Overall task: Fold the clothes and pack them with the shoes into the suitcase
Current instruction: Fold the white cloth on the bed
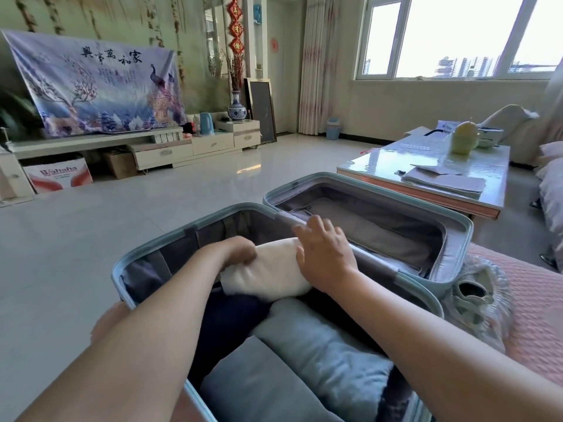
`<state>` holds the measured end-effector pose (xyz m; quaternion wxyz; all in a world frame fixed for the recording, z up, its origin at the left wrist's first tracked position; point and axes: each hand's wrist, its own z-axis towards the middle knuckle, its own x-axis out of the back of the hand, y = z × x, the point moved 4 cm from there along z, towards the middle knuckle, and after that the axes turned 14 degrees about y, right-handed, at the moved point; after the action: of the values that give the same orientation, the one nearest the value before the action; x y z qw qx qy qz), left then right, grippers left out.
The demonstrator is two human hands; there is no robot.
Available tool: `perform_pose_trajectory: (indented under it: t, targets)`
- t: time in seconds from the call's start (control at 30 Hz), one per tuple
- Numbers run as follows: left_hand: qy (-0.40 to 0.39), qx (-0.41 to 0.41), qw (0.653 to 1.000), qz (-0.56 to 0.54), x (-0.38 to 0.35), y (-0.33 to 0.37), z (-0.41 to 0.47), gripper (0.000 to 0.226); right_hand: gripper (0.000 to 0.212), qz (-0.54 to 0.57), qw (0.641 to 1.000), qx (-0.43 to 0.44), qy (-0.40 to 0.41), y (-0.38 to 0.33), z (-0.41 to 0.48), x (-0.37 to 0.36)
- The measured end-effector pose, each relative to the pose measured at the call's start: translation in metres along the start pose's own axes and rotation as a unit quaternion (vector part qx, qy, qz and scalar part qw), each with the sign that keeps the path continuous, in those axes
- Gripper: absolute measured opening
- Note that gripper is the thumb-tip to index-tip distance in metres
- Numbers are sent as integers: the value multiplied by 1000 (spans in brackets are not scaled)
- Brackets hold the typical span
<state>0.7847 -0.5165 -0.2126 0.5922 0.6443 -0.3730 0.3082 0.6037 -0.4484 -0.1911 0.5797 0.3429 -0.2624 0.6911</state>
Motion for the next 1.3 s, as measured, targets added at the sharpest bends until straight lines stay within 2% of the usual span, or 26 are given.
perform_pose_trajectory:
  t: [0.07,0.1,0.17,0.2,0.3,0.47,0.53,0.6,0.67,0.7,0.77,0.83,0.87,0.9,1.0,1.03,1.23,1.3]
  targets:
    - [21,-13,998,51,-6,-5,0,23,36,52,995,7,-82,-9,-8,-9]
    - [66,-34,991,113,-3,-5,-1,26,38,51,991,7,-119,-12,-11,-14]
    - [187,-61,956,218,7,-2,-2,39,40,-15,992,28,-120,-16,-15,-17]
    - [211,-26,951,224,11,-5,-2,48,40,-41,993,30,-110,-17,-17,-17]
    - [180,92,964,175,7,-18,-8,64,41,-21,991,-7,-131,-16,-24,-21]
    - [71,120,990,35,-5,-22,-16,78,53,33,984,-21,-174,-15,-29,-21]
    - [108,98,989,-28,8,-18,-8,68,55,25,983,-25,-182,-14,-32,-17]
    - [193,60,971,-127,21,-11,2,51,51,-25,991,-41,-127,-12,-31,-10]
    - [244,8,952,-183,24,-1,12,46,51,-105,991,-5,-86,-12,-28,-5]
    - [249,-22,954,-164,20,4,17,47,55,-112,989,20,-89,-11,-28,-8]
    - [270,-75,959,-32,8,10,20,47,64,-55,989,55,-124,-12,-28,-15]
    - [333,-114,931,94,3,14,15,35,67,20,982,64,-177,-10,-27,-23]
    - [337,-135,924,124,0,16,14,31,66,44,978,56,-198,-8,-27,-27]
    - [304,-145,931,138,-6,17,15,33,65,53,975,48,-212,-6,-26,-31]
    - [116,-114,974,157,-34,12,27,54,64,48,971,28,-234,-4,-26,-41]
    - [83,-108,979,152,-39,11,31,57,65,46,970,23,-238,-4,-26,-42]
    - [53,-130,982,128,-39,13,38,59,65,20,981,42,-191,-6,-34,-39]
    - [85,-123,975,167,-38,14,30,61,64,46,978,16,-203,-4,-35,-42]
